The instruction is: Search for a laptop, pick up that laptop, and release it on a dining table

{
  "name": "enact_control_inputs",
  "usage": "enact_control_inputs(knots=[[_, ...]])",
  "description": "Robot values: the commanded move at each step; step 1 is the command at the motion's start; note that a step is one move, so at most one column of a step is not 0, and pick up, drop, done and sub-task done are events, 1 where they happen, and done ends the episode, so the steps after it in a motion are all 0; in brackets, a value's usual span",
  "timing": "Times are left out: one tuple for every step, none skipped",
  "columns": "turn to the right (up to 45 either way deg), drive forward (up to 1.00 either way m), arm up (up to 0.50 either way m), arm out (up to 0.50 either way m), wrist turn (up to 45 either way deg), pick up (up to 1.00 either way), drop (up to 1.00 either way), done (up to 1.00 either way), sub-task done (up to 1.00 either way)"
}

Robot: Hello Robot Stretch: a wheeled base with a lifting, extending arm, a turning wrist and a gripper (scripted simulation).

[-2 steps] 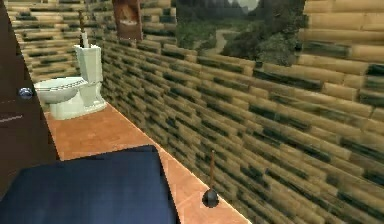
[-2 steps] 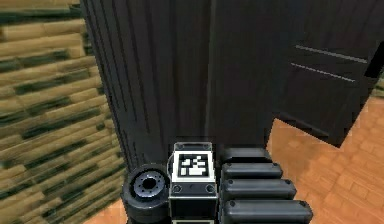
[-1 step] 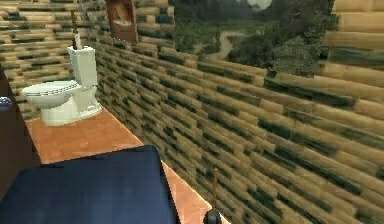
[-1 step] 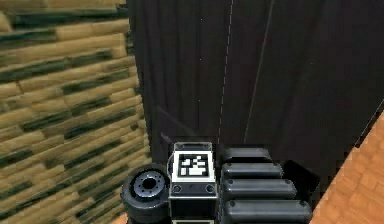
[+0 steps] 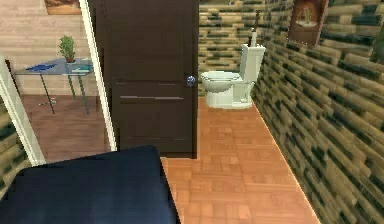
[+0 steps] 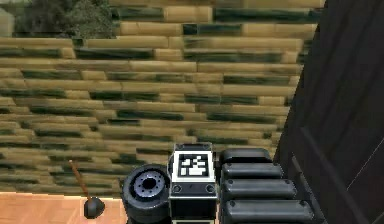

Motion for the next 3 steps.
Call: enact_control_inputs(knots=[[-18.0,0.0,0.0,0.0,0.0,0.0,0.0,0.0,0.0],[0.0,1.0,0.0,0.0,0.0,0.0,0.0,0.0,0.0],[0.0,0.6,0.0,0.0,0.0,0.0,0.0,0.0,0.0]])
